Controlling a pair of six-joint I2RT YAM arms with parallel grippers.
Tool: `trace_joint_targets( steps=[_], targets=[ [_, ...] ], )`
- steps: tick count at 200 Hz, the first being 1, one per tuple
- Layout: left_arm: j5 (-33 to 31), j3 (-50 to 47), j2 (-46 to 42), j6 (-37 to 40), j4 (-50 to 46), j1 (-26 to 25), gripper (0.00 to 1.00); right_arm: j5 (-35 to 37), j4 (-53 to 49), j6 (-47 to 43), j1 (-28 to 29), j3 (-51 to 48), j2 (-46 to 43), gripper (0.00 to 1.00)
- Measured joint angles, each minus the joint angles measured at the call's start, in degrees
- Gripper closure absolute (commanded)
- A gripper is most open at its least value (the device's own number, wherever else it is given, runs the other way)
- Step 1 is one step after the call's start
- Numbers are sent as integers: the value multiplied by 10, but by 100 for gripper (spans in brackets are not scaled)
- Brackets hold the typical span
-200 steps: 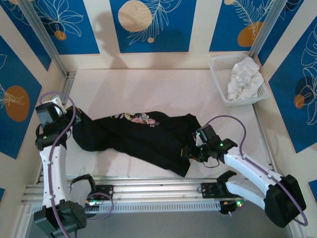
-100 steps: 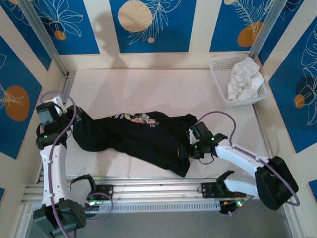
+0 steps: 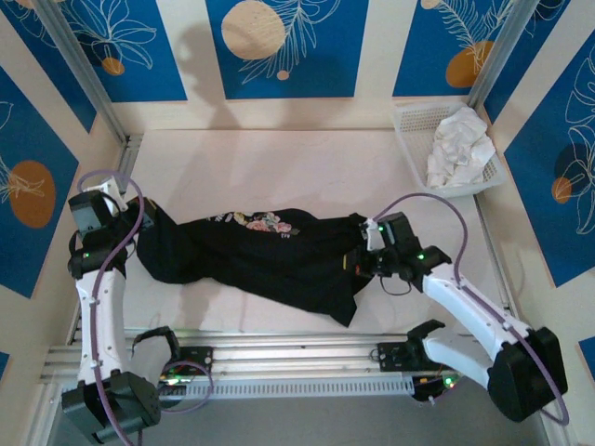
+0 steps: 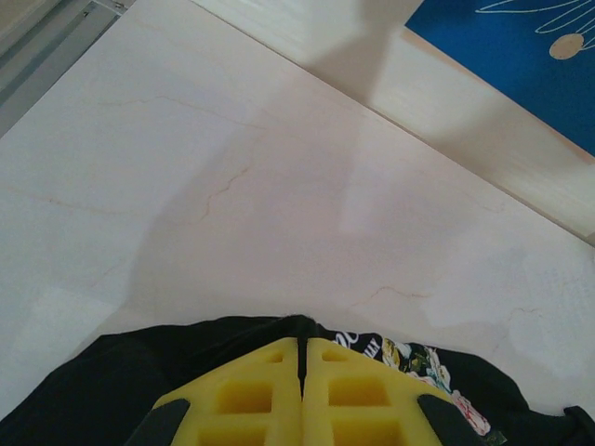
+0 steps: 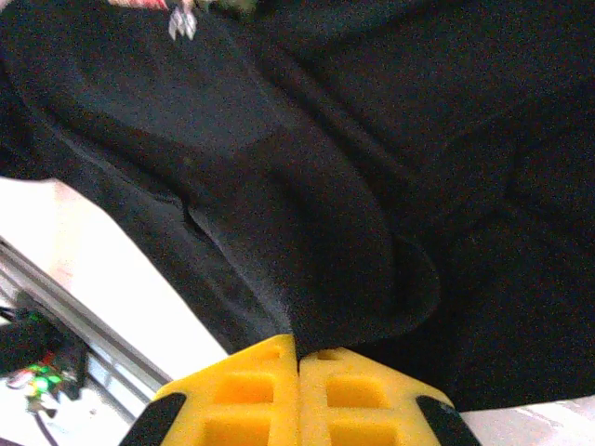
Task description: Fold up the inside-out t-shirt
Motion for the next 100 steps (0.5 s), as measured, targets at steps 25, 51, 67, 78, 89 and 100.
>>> trace_joint_targets(
  steps=[25, 51, 67, 78, 89, 100],
  targets=[
    [2, -1, 1, 0, 3, 0, 100, -37, -4, -2, -44, -1, -13, 100],
    [5, -2, 1, 0, 4, 0, 100, -76, 9, -1, -59, -13, 6, 100],
    [5, -3, 1, 0, 4, 0, 100, -98, 28, 1, -59, -19, 43, 98],
    [6, -3, 2, 0, 4, 0, 100, -108, 42, 3, -59, -19, 73, 96],
    [7, -3, 2, 0, 4, 0, 100, -110, 53, 2, -59, -19, 101, 94],
    [9, -3, 2, 0, 5, 0, 100, -109, 61, 2, -59, -18, 124, 91]
  ],
)
